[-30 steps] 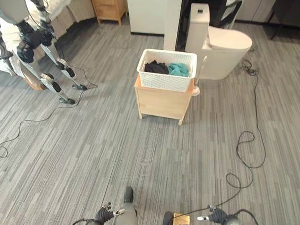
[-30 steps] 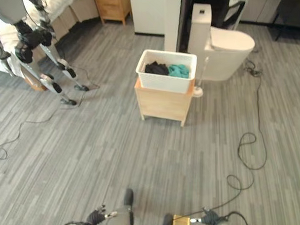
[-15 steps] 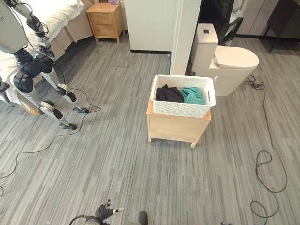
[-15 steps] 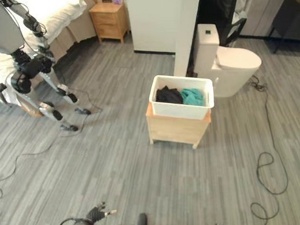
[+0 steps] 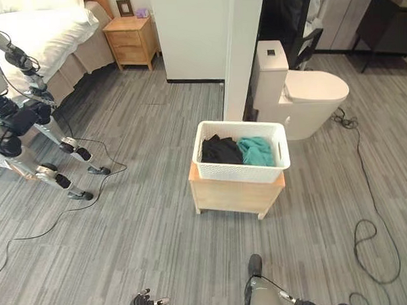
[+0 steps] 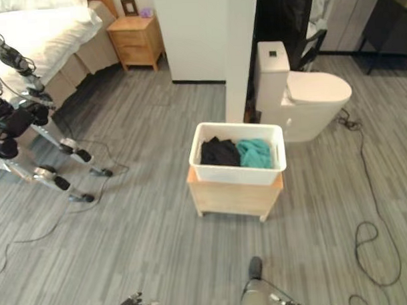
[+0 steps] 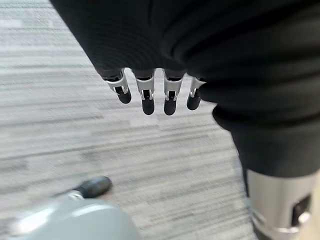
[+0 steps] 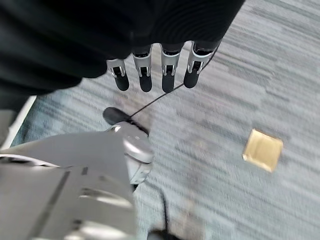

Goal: Grab the laundry basket,head to the washer,open it,put in the laundry and shut it.

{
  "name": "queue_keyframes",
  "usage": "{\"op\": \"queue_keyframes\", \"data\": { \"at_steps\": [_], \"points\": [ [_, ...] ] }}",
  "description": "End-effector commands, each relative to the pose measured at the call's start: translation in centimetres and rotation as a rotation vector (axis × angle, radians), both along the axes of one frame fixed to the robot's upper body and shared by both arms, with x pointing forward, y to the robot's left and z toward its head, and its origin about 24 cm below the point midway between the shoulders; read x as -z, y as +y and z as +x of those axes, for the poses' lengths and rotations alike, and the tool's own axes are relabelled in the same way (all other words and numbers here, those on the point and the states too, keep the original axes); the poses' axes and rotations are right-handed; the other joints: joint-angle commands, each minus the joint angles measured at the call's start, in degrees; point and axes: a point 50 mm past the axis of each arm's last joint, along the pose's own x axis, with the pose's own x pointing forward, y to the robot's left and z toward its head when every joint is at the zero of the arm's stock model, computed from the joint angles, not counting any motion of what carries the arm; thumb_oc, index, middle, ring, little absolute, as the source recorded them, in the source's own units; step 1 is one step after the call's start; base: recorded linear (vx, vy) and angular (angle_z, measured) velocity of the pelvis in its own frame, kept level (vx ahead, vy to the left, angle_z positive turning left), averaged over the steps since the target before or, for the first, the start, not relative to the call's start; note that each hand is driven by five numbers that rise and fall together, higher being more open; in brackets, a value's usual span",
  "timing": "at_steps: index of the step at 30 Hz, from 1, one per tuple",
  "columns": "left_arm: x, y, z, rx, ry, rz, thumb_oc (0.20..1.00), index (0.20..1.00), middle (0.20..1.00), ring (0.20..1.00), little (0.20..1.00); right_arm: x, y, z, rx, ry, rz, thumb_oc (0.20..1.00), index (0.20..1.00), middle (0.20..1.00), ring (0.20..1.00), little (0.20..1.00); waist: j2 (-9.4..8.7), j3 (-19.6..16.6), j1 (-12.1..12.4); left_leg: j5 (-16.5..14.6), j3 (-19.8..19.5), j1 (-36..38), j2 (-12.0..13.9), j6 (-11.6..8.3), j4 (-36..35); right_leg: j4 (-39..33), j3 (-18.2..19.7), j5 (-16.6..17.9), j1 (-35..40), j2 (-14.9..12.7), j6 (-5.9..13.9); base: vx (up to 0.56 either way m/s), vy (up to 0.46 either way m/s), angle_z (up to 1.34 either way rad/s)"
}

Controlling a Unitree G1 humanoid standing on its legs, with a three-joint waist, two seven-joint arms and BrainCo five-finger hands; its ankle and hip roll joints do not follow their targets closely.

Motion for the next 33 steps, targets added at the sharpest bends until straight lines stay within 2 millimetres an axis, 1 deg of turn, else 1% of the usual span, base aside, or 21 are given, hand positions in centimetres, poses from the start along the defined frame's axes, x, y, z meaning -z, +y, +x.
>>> {"op": "queue_keyframes", "data": {
  "at_steps": [1, 3, 4, 7, 9, 11, 13, 14, 15, 16, 18, 22, 23, 24, 25, 26, 27, 29, 31, 32, 33],
  "points": [
    [-0.5, 2.0, 0.3, 0.007, -0.021, 0.056, 1.0, 1.0, 1.0, 1.0, 1.0, 0.1, -0.7, -2.0, 0.011, 0.057, 0.0, 1.0, 1.0, 1.0, 1.0, 1.0, -3.8, -1.4, -1.0, -0.7, -4.0, -4.4, -6.3, 1.05, 3.3, -4.2, 5.4, -0.5, 3.1, -1.6, 2.66, 0.2, -0.157, 0.18],
    [-0.6, 2.3, 0.6, -0.02, -0.036, 0.058, 1.0, 1.0, 1.0, 1.0, 1.0, 0.1, -0.9, -2.1, 0.016, 0.054, -0.003, 1.0, 1.0, 1.0, 1.0, 1.0, -3.57, -1.6, -1.1, 0.0, -4.6, -4.7, -4.7, 0.08, 5.9, -0.9, 5.7, -2.0, 2.3, 0.7, 1.43, 0.24, -0.259, 0.1],
    [-0.6, 2.3, 0.6, -0.02, -0.035, 0.058, 1.0, 1.0, 1.0, 1.0, 1.0, 0.1, -0.9, -2.1, 0.016, 0.054, -0.003, 1.0, 1.0, 1.0, 1.0, 1.0, -3.53, -1.6, -1.1, -0.1, -4.6, -4.8, -4.7, 0.05, 6.0, -0.8, 5.7, -2.1, 2.3, 0.7, 1.4, 0.23, -0.291, 0.09],
    [-0.9, 2.3, 1.3, -0.059, -0.071, 0.044, 1.0, 1.0, 1.0, 1.0, 1.0, 0.0, -0.8, -1.8, 0.014, 0.043, -0.005, 1.0, 1.0, 1.0, 1.0, 1.0, -3.51, -1.6, -0.5, 6.5, -4.5, -9.7, -2.0, -2.67, 18.3, 0.3, 3.0, -5.6, 5.0, 3.0, -1.21, 0.16, -0.263, 0.0],
    [-1.3, 2.0, 2.6, -0.057, -0.119, 0.029, 1.0, 1.0, 1.0, 1.0, 1.0, -0.2, -1.1, -1.1, 0.028, 0.005, -0.009, 1.0, 1.0, 1.0, 1.0, 1.0, -4.73, -0.1, 0.5, 13.0, -5.1, -18.5, -1.8, -3.19, 34.4, -1.4, 3.4, -7.8, 9.4, 4.7, -4.11, 0.17, -0.356, 0.12],
    [-1.5, 1.7, 3.2, -0.041, -0.138, 0.026, 1.0, 1.0, 1.0, 1.0, 1.0, -0.3, -1.2, -0.8, 0.017, -0.007, -0.019, 1.0, 1.0, 1.0, 1.0, 1.0, -5.22, 0.6, 0.8, 15.1, -4.9, -21.7, -1.4, -3.3, 37.8, -2.4, 3.7, -9.0, 11.7, 5.5, -5.23, 0.15, -0.226, 0.01],
    [-1.5, 1.4, 3.6, -0.022, -0.15, 0.022, 1.0, 1.0, 1.0, 1.0, 1.0, -0.3, -1.4, -0.7, 0.02, -0.012, -0.027, 1.0, 1.0, 1.0, 1.0, 1.0, -5.65, 1.0, 1.0, 15.4, -4.0, -24.4, -0.2, -3.23, 36.6, -2.9, 3.7, -9.6, 12.8, 5.5, -5.5, 0.17, -0.088, 0.08],
    [-1.8, 0.8, 4.5, 0.01, -0.182, 0.011, 1.0, 1.0, 1.0, 1.0, 1.0, -0.5, -1.7, -0.2, 0.031, -0.033, -0.039, 1.0, 1.0, 1.0, 1.0, 1.0, -5.92, 1.7, 1.8, 13.1, -2.5, -27.1, 1.5, -2.54, 27.9, -3.7, 4.3, -10.8, 14.7, 5.9, -5.23, 0.18, -0.025, 0.05],
    [-1.8, 0.8, 4.5, 0.01, -0.182, 0.012, 1.0, 1.0, 1.0, 1.0, 1.0, -0.5, -1.7, -0.2, 0.031, -0.033, -0.039, 1.0, 1.0, 1.0, 1.0, 1.0, -5.94, 1.7, 1.8, 13.1, -2.5, -27.1, 1.4, -2.53, 27.8, -3.7, 4.3, -10.8, 14.6, 5.8, -5.23, 0.38, 0.028, -0.08],
    [-2.0, 0.5, 5.1, 0.021, -0.205, 0.005, 1.0, 1.0, 1.0, 1.0, 1.0, -0.7, -2.1, 0.1, 0.051, -0.049, -0.052, 1.0, 1.0, 1.0, 1.0, 1.0, -4.76, 1.1, 2.3, 14.0, -3.5, -28.1, 2.4, -3.12, 15.3, -4.5, 5.2, -12.2, 15.9, 7.0, -4.53, 0.3, 0.092, -0.17],
    [-2.3, 0.4, 5.7, 0.022, -0.229, 0.009, 1.0, 1.0, 1.0, 1.0, 1.0, -1.0, -2.8, 0.4, 0.143, -0.094, -0.067, 1.0, 1.0, 1.0, 1.0, 1.0, -3.4, 0.9, 3.1, 18.7, -5.6, -29.8, 3.1, -4.16, 5.8, -5.8, 6.3, -14.1, 18.5, 7.9, -4.14, 0.35, 0.098, -0.21],
    [-2.6, -0.1, 6.1, 0.001, -0.275, -0.017, 1.0, 1.0, 1.0, 1.0, 1.0, -1.7, -3.8, 1.5, 0.263, -0.178, -0.075, 1.0, 1.0, 1.0, 1.0, 1.0, -1.99, 0.3, 4.3, 20.1, -3.6, -30.0, 2.6, -4.09, 2.8, -6.1, 7.4, -15.5, 21.8, 7.7, -3.03, 0.3, 0.124, -0.24],
    [-2.6, -0.1, 5.7, 0.008, -0.274, -0.009, 1.0, 1.0, 1.0, 1.0, 1.0, -1.9, -4.2, 2.0, 0.309, -0.21, -0.087, 1.0, 1.0, 1.0, 1.0, 1.0, -1.88, -1.2, 5.3, 19.3, -5.3, -30.1, 0.6, -3.76, 5.5, -5.5, 8.9, -15.8, 23.1, 6.6, -2.29, 0.37, 0.183, -0.64],
    [-2.6, -0.1, 5.7, 0.009, -0.274, -0.009, 1.0, 1.0, 1.0, 1.0, 1.0, -1.9, -4.2, 2.0, 0.31, -0.21, -0.087, 1.0, 1.0, 1.0, 1.0, 1.0, -1.97, -1.2, 5.4, 19.1, -5.3, -30.2, 0.4, -3.69, 5.8, -5.5, 8.9, -15.9, 23.2, 6.5, -2.23, 0.42, 0.233, -1.23],
    [-2.9, 0.2, 6.0, 0.019, -0.293, -0.011, 1.0, 1.0, 1.0, 1.0, 1.0, -2.2, -4.8, 2.4, 0.4, -0.231, -0.103, 1.0, 1.0, 1.0, 1.0, 1.0, -2.15, -1.8, 6.0, 17.5, -5.8, -28.7, -1.3, -2.82, 6.9, -0.2, 9.7, -16.7, 21.9, 5.2, -1.76, 0.19, 0.117, -1.12],
    [-2.9, 0.2, 6.0, 0.019, -0.293, -0.011, 1.0, 1.0, 1.0, 1.0, 1.0, -2.2, -4.8, 2.4, 0.4, -0.231, -0.103, 1.0, 1.0, 1.0, 1.0, 1.0, -2.16, -1.8, 6.0, 17.5, -5.8, -28.7, -1.3, -2.81, 6.9, -0.2, 9.8, -16.7, 21.9, 5.1, -1.76, 0.27, 0.168, -1.03],
    [-3.2, 0.4, 6.4, 0.033, -0.312, -0.001, 1.0, 1.0, 1.0, 1.0, 1.0, -2.4, -5.3, 2.3, 0.505, -0.257, -0.104, 1.0, 1.0, 1.0, 1.0, 1.0, -2.17, -1.8, 5.9, 16.8, -4.7, -28.1, -1.7, -2.04, 7.2, 3.2, 10.2, -16.8, 20.8, 5.0, -1.4, 0.19, 0.126, -0.3],
    [-3.4, 0.8, 6.5, -0.006, -0.328, 0.01, 1.0, 1.0, 1.0, 1.0, 1.0, -2.6, -5.7, 2.8, 0.653, -0.285, -0.105, 1.0, 1.0, 1.0, 1.0, 1.0, -1.31, -2.5, 6.1, 14.8, -0.8, -25.1, -1.8, -0.81, 5.6, 4.3, 7.1, -14.5, 17.4, 2.2, 0.83, 0.19, 0.127, -0.04],
    [-3.4, 0.8, 6.5, -0.006, -0.327, 0.009, 1.0, 1.0, 1.0, 1.0, 1.0, -2.6, -5.7, 2.8, 0.653, -0.285, -0.106, 1.0, 1.0, 1.0, 1.0, 1.0, -1.34, -2.4, 6.3, 14.8, -0.6, -24.8, -1.9, -0.77, 5.4, 4.3, 7.3, -14.5, 17.5, 2.2, 0.88, 0.03, 0.005, -0.8],
    [-3.4, 1.1, 6.5, -0.054, -0.327, 0.005, 1.0, 1.0, 1.0, 1.0, 1.0, -3.0, -6.6, 2.5, 0.772, -0.302, -0.116, 1.0, 1.0, 1.0, 1.0, 1.0, -0.41, -3.1, 6.6, 14.0, 1.6, -23.2, -0.7, -1.0, 3.8, 1.0, 4.0, -11.3, 15.9, -0.8, 2.19, 0.02, -0.039, -0.86],
    [-3.5, 1.2, 6.5, -0.074, -0.332, -0.005, 1.0, 1.0, 1.0, 1.0, 1.0, -3.0, -7.0, 1.9, 0.818, -0.294, -0.138, 1.0, 1.0, 1.0, 1.0, 1.0, -0.05, -3.4, 6.8, 13.9, 2.0, -23.0, -0.2, -1.1, 3.5, -0.4, 2.7, -10.1, 15.5, -2.0, 2.43, 0.02, -0.039, -0.46]
  ]
}}
